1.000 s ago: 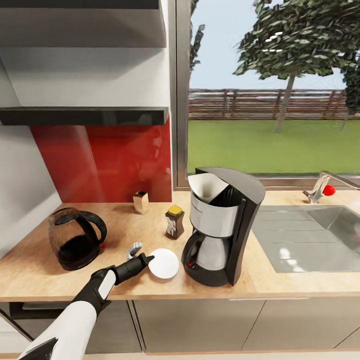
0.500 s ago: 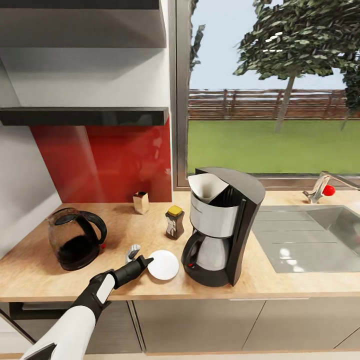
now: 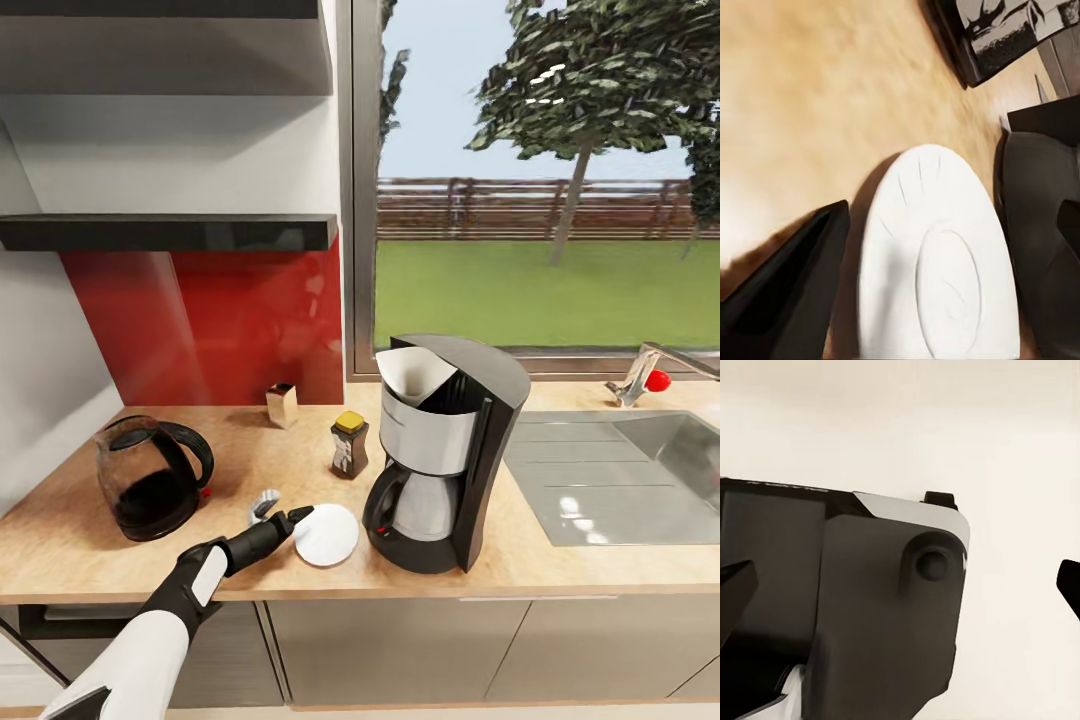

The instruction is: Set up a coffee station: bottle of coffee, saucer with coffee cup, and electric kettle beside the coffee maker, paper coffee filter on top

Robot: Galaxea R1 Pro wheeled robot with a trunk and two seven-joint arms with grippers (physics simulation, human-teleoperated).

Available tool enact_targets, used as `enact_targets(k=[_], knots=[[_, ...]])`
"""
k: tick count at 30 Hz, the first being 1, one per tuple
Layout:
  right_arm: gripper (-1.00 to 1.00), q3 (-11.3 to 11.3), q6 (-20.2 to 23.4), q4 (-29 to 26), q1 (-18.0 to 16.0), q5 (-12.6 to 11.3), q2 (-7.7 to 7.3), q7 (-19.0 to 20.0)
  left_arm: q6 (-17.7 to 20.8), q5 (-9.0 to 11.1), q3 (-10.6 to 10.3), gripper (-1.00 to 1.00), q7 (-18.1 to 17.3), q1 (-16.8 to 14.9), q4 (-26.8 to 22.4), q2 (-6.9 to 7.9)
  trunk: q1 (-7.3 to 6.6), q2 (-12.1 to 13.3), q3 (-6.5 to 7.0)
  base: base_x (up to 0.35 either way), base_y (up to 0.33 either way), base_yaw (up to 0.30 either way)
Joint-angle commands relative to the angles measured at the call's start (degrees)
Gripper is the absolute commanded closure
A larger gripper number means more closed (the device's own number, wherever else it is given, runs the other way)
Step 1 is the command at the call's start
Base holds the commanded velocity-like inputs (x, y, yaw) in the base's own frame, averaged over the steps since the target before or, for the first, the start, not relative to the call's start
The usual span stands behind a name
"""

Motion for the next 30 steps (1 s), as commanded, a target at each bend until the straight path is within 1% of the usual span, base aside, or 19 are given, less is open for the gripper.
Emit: enact_targets(k=[1,4,8,11,16,20,30], knots=[[-1.00,0.47,0.02,0.02,-0.05,-0.59,-0.01,0.09,0.12,-0.53,0.29,-1.00,0.01,-0.04,-0.03,0.01,0.03,-0.10,-0.13,0.000,0.000,0.000],[-1.00,0.52,0.02,0.02,-0.05,-0.55,0.04,0.09,0.21,-0.45,0.30,-1.00,0.03,-0.27,-0.63,0.17,0.03,-0.10,-0.13,0.000,0.000,0.000],[-1.00,0.51,0.02,0.02,-0.05,-0.57,0.06,0.09,0.49,-0.44,0.30,-1.00,0.12,-0.65,-3.68,0.22,0.03,-0.10,-0.13,0.000,0.000,0.000],[-1.00,0.53,0.02,0.02,-0.05,-0.52,0.06,0.09,0.81,-0.38,0.25,-1.00,0.22,-0.69,-6.44,0.13,0.03,-0.10,-0.13,0.000,0.000,0.000],[-1.00,0.53,0.02,0.02,-0.05,-0.53,0.18,0.09,1.03,-0.34,0.00,-1.00,-0.04,-0.68,-8.21,-0.23,0.03,-0.10,-0.13,-0.009,0.000,0.000],[-1.00,0.53,0.02,0.02,-0.05,-0.56,0.31,0.09,1.09,-0.34,-0.04,-1.00,-0.13,-0.76,-8.51,0.06,0.03,-0.10,-0.13,-0.231,0.050,0.000],[-1.00,0.53,0.02,0.02,-0.06,-0.59,0.39,0.15,1.20,-0.34,-0.05,-1.00,-0.36,-0.68,-8.55,0.32,0.03,-0.10,-0.13,-0.322,0.082,0.000]])
